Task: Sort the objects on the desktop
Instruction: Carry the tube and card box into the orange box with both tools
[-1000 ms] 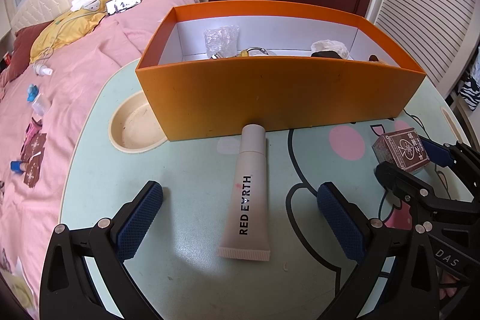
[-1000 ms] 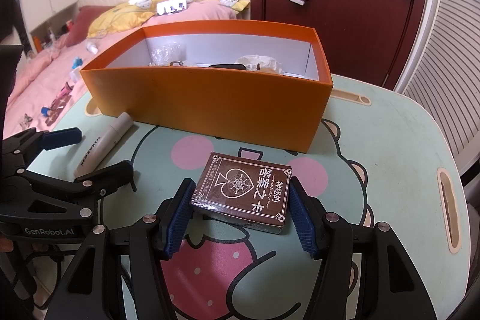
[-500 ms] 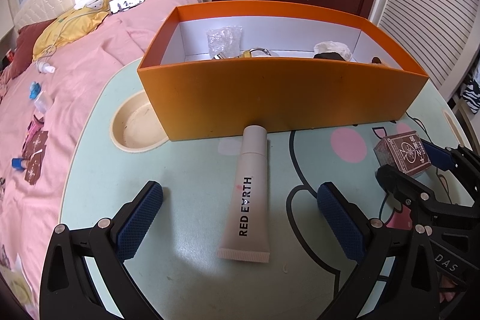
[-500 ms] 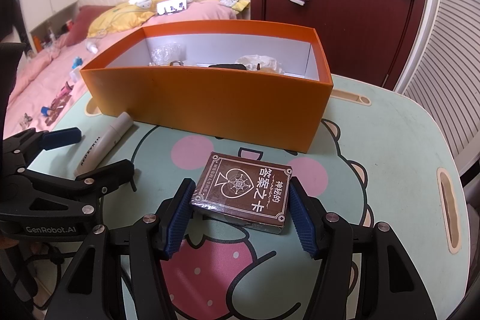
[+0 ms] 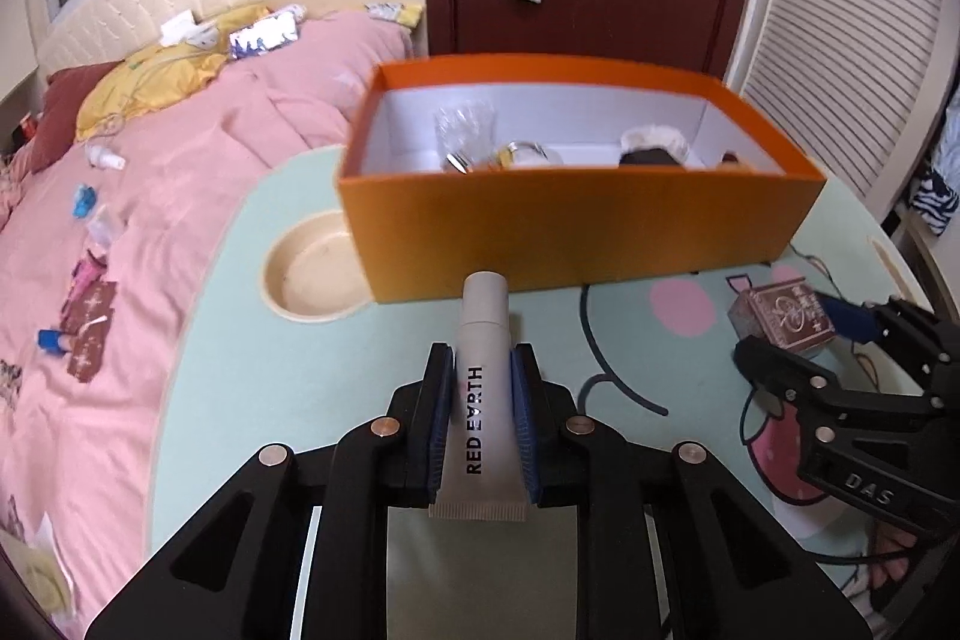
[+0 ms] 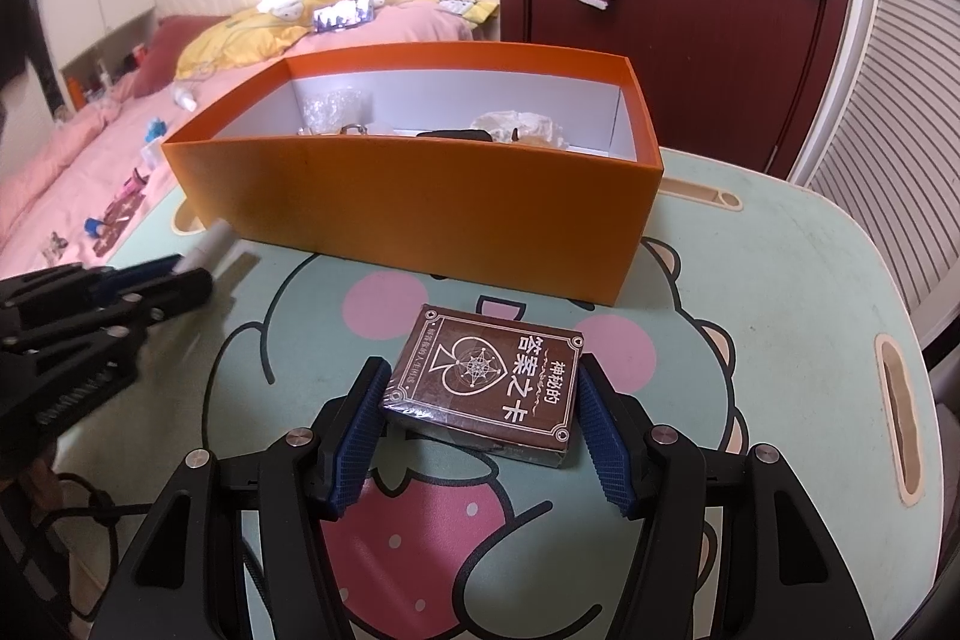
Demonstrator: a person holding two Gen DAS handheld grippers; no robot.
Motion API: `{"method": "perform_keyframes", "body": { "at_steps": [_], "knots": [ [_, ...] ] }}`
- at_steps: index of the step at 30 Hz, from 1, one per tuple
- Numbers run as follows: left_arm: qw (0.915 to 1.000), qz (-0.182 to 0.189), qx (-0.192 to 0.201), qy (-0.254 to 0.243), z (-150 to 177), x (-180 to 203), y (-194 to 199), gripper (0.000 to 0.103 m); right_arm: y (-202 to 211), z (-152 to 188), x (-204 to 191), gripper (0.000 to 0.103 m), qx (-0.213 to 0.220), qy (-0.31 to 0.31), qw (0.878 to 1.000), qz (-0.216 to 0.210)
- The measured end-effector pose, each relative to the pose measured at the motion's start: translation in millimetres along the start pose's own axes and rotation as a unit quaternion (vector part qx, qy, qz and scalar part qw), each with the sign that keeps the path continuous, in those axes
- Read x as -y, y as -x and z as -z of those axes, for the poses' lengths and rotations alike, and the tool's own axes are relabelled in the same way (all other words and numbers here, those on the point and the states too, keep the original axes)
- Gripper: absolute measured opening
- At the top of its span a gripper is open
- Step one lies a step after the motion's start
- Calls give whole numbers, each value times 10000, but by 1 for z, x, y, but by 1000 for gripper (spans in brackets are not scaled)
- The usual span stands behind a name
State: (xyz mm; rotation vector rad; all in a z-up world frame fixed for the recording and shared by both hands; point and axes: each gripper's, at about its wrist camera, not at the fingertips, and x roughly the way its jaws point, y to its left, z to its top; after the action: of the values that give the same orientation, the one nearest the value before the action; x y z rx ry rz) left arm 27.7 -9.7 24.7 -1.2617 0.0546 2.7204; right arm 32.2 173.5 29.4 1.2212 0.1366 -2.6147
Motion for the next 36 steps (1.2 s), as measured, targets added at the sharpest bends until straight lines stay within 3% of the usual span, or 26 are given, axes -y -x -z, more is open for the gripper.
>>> {"method": "perform_keyframes", "body": {
  "at_steps": [6, 11, 22, 36],
  "knots": [
    [9982, 352, 11, 485, -8, -15, 16, 21, 0, -1, -4, 59, -26, 69, 10000, 7],
    [9988, 207, 219, 392, -17, -14, 26, 21, 5, -4, -5, 58, 19, 34, 10000, 9],
    [9975, 374, 526, 301, -43, -10, 40, 21, 24, -29, -9, 58, 355, 57, 9994, -20],
    [9957, 324, 864, 56, -94, -4, 33, 21, 34, -81, -7, 58, 915, -12, 9957, -133]
  ]
}}
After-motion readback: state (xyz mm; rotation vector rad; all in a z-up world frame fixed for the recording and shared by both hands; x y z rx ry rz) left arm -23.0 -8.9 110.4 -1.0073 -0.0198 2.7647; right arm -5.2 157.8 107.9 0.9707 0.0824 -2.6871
